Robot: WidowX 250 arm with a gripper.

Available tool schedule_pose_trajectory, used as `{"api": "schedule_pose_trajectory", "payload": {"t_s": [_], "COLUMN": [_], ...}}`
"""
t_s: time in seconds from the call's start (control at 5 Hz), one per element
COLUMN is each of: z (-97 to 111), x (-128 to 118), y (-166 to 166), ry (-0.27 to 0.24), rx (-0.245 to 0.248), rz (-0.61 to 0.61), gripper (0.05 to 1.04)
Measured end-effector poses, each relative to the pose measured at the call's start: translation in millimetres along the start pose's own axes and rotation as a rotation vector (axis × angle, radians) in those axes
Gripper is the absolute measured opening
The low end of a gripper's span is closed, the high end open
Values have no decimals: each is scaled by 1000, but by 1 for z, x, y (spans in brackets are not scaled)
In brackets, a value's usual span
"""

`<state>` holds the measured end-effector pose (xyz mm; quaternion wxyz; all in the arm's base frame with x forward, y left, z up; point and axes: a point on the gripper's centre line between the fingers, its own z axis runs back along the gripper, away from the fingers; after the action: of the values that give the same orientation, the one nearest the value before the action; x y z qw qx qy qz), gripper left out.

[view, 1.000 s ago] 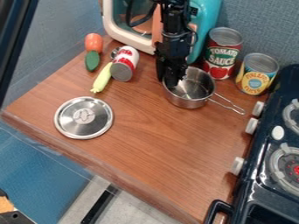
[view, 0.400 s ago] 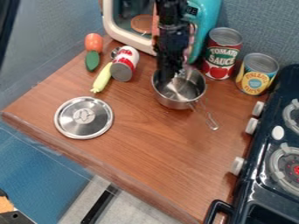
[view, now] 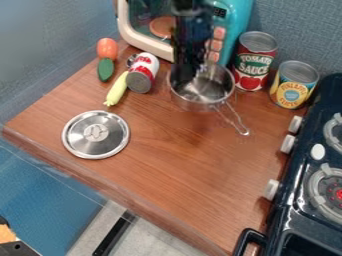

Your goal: Put the silver pot on the bottom right of the table

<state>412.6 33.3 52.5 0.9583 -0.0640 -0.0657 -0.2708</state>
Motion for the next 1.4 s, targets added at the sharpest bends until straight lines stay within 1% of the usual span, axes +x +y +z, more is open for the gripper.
{"api": "schedule_pose_trajectory", "payload": {"t_s": [0.2,0.4,0.6,0.8,1.0,1.2,1.4], "z": [-1,3,-11,-21,-32,-40,-46], "x": [-14,-30,-46,-62,-74,-82,-82], "y": [-18,-34,-53,-69,-81,-90,-97], "ry": [12,19,67,104,132,169,170], "rx": [-49,-51,-58,-23,5,17,23], "rz": [-1,-23,-75,-171,-247,-284,-337], "gripper": [72,72,72,72,72,72,72]}}
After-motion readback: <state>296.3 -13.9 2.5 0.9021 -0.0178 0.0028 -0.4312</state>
